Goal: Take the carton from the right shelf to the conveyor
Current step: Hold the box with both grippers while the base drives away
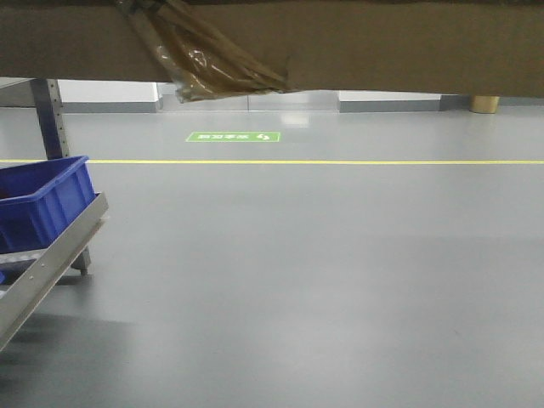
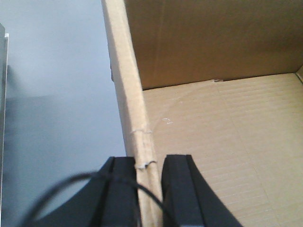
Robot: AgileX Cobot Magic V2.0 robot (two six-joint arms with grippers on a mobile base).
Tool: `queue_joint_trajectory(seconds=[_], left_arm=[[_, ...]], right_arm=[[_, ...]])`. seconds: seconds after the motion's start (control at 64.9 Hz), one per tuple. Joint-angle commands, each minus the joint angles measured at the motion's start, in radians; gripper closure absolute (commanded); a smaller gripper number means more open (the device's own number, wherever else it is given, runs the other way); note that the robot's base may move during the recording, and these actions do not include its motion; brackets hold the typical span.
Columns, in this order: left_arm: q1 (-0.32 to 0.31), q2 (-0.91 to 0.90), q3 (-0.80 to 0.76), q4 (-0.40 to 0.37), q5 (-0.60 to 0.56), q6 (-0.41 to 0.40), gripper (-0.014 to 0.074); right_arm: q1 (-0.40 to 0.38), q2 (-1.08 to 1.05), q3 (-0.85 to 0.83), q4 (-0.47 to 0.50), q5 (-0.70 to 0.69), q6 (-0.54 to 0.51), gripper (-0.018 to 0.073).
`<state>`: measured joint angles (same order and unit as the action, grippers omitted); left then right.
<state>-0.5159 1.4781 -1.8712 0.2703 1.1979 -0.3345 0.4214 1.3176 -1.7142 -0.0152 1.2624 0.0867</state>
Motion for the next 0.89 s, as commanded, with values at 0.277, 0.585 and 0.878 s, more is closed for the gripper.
queue_joint_trajectory(seconds=[0.277, 0.585, 0.878], left_arm=[[-0.014, -0.009, -0.003, -0.039, -0.073, 0.01, 0.0617], [-0.014, -0.009, -0.003, -0.039, -0.073, 0.01, 0.0617], [-0.014, -0.007, -0.003, -0.033, -0.073, 0.01, 0.0617]], right_arm=[[0.011, -0.014, -0.007, 0.073, -0.041, -0.024, 0.0627], [0.011, -0.014, -0.007, 0.073, -0.041, -0.024, 0.0627], [0.011, -0.014, -0.007, 0.073, -0.041, -0.024, 0.0627]])
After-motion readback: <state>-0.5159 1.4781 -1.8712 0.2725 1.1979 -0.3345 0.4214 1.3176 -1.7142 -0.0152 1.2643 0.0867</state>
